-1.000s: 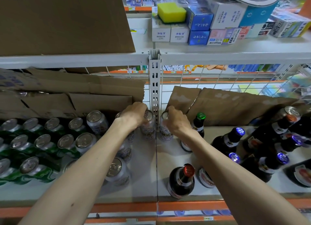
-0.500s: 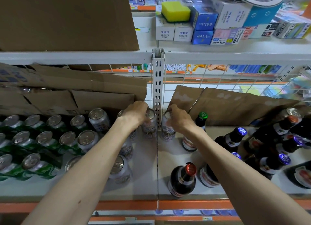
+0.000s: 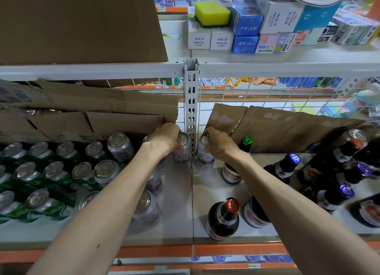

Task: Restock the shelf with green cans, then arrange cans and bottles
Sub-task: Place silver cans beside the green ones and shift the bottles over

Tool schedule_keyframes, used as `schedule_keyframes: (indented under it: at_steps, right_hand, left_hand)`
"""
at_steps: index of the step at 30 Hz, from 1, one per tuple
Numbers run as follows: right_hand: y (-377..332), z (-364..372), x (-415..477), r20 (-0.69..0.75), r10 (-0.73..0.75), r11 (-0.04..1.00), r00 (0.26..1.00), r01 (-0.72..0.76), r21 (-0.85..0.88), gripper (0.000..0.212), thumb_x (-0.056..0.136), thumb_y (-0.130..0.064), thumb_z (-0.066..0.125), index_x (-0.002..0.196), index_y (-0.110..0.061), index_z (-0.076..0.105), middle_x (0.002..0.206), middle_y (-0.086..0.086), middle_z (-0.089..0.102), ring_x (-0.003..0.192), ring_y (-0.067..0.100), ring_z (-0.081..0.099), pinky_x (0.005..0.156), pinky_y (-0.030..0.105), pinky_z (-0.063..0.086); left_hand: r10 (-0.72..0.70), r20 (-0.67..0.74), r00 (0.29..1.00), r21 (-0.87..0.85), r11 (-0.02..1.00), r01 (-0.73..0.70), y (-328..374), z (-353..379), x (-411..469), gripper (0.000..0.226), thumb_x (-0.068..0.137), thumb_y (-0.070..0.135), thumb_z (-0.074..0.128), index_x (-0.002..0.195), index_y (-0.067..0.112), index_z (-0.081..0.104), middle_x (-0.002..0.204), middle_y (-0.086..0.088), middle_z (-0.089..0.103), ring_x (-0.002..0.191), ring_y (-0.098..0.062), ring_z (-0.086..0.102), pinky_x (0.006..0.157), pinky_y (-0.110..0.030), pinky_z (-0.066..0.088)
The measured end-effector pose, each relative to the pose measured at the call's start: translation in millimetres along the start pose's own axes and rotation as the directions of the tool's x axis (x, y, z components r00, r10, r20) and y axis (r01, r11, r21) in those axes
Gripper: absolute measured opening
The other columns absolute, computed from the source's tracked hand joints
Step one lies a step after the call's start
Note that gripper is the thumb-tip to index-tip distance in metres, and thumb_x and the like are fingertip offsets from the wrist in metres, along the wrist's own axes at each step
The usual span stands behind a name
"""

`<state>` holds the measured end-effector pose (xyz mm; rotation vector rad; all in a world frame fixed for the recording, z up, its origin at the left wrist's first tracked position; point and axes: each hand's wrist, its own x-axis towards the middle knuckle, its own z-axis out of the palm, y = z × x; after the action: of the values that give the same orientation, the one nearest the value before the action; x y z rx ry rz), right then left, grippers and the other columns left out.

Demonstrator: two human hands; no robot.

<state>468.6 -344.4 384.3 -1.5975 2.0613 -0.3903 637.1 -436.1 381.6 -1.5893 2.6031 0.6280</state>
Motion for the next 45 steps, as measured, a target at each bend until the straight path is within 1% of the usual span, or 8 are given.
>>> schedule_keyframes:
  at_steps: [12, 15, 21, 28, 35, 38, 41, 45]
  right_hand:
    - [-1.5, -1.8, 8.4, 0.045, -0.004, 0.996, 0.999, 0.008, -0.087, 0.031, 0.088, -0.008, 0.061, 0.115, -0.011, 0.047, 0.110, 0.013, 0.061, 0.092, 0.034, 0.060, 0.082, 0.050, 0.053]
    - [-2.9, -3.7, 9.5, 0.073, 0.013, 0.995, 0.997, -0.006, -0.096, 0.035, 0.086, -0.004, 0.057, 0.119, -0.011, 0.045, 0.112, 0.015, 0.060, 0.094, 0.033, 0.059, 0.083, 0.047, 0.052]
    - [-3.8, -2.1, 9.1, 0.092, 0.031, 0.998, 0.995, -0.026, -0.062, 0.042, 0.087, -0.001, 0.055, 0.125, -0.011, 0.040, 0.120, 0.016, 0.056, 0.104, 0.032, 0.056, 0.086, 0.045, 0.050]
    - [-6.7, -3.3, 0.2, 0.071, 0.066, 0.998, 0.995, -0.068, 0.015, 0.059, 0.083, -0.013, 0.069, 0.134, -0.011, 0.038, 0.134, 0.013, 0.046, 0.116, 0.032, 0.052, 0.097, 0.046, 0.048]
    - [-12.8, -3.7, -12.2, -0.065, 0.070, 0.997, 0.995, -0.072, -0.024, 0.059, 0.087, -0.023, 0.069, 0.132, -0.007, 0.036, 0.135, 0.018, 0.042, 0.119, 0.038, 0.051, 0.097, 0.051, 0.046]
    - [-14.7, -6.0, -18.9, -0.150, 0.042, 0.997, 0.988, -0.052, -0.063, 0.051, 0.090, -0.029, 0.066, 0.126, -0.007, 0.038, 0.127, 0.019, 0.046, 0.115, 0.039, 0.052, 0.092, 0.053, 0.048]
    - [-17.2, -14.2, -28.2, -0.256, 0.023, 0.995, 0.966, -0.047, -0.089, 0.040, 0.091, -0.024, 0.058, 0.122, -0.004, 0.041, 0.124, 0.021, 0.048, 0.115, 0.041, 0.050, 0.087, 0.049, 0.048]
    - [-23.0, -37.2, -48.7, -0.426, -0.020, 0.991, 0.905, -0.039, -0.130, 0.030, 0.090, -0.014, 0.052, 0.118, -0.002, 0.046, 0.121, 0.019, 0.052, 0.116, 0.039, 0.048, 0.085, 0.043, 0.044]
  left_hand:
    - [-0.009, -0.006, 1.000, -0.031, 0.999, 0.009, -0.2, 0.4, -1.2, 0.024, 0.070, 0.028, 0.084, 0.083, 0.015, 0.069, 0.087, 0.000, 0.066, 0.081, -0.026, 0.065, 0.078, -0.046, 0.057]
    - [-0.011, 0.004, 1.000, -0.038, 0.999, 0.011, 1.8, -0.7, -3.2, 0.027, 0.071, 0.027, 0.085, 0.089, 0.013, 0.069, 0.091, -0.002, 0.068, 0.084, -0.026, 0.066, 0.078, -0.045, 0.057]
    - [-0.022, 0.012, 1.000, -0.027, 0.999, 0.022, 4.5, -3.8, -7.5, 0.025, 0.069, 0.027, 0.083, 0.084, 0.014, 0.067, 0.087, -0.002, 0.067, 0.082, -0.026, 0.066, 0.077, -0.045, 0.057]
    - [-0.014, 0.054, 0.998, -0.031, 0.999, 0.016, 4.7, -7.0, -8.7, 0.025, 0.069, 0.030, 0.080, 0.087, 0.017, 0.067, 0.088, 0.001, 0.067, 0.080, -0.023, 0.066, 0.079, -0.047, 0.057]
    - [-0.012, 0.049, 0.999, -0.010, 1.000, 0.012, 8.7, -9.5, -15.2, 0.034, 0.071, 0.032, 0.082, 0.095, 0.016, 0.064, 0.105, -0.005, 0.067, 0.089, -0.027, 0.065, 0.082, -0.046, 0.056]
    - [-0.033, 0.047, 0.998, 0.002, 0.999, 0.033, 13.6, -14.9, -23.8, 0.059, 0.073, 0.028, 0.082, 0.120, 0.005, 0.056, 0.121, -0.009, 0.057, 0.109, -0.032, 0.059, 0.091, -0.046, 0.051]
    - [0.017, -0.044, 0.999, 0.136, 0.991, -0.011, 29.3, -25.2, -36.0, 0.042, 0.081, 0.028, 0.076, 0.111, 0.006, 0.056, 0.111, -0.012, 0.052, 0.107, -0.033, 0.056, 0.082, -0.040, 0.048]
    - [0.130, -0.185, 0.974, 0.316, 0.946, -0.066, 79.8, -47.0, -52.5, 0.019, 0.088, 0.024, 0.065, 0.103, 0.012, 0.064, 0.109, -0.014, 0.065, 0.103, -0.038, 0.063, 0.073, -0.040, 0.044]
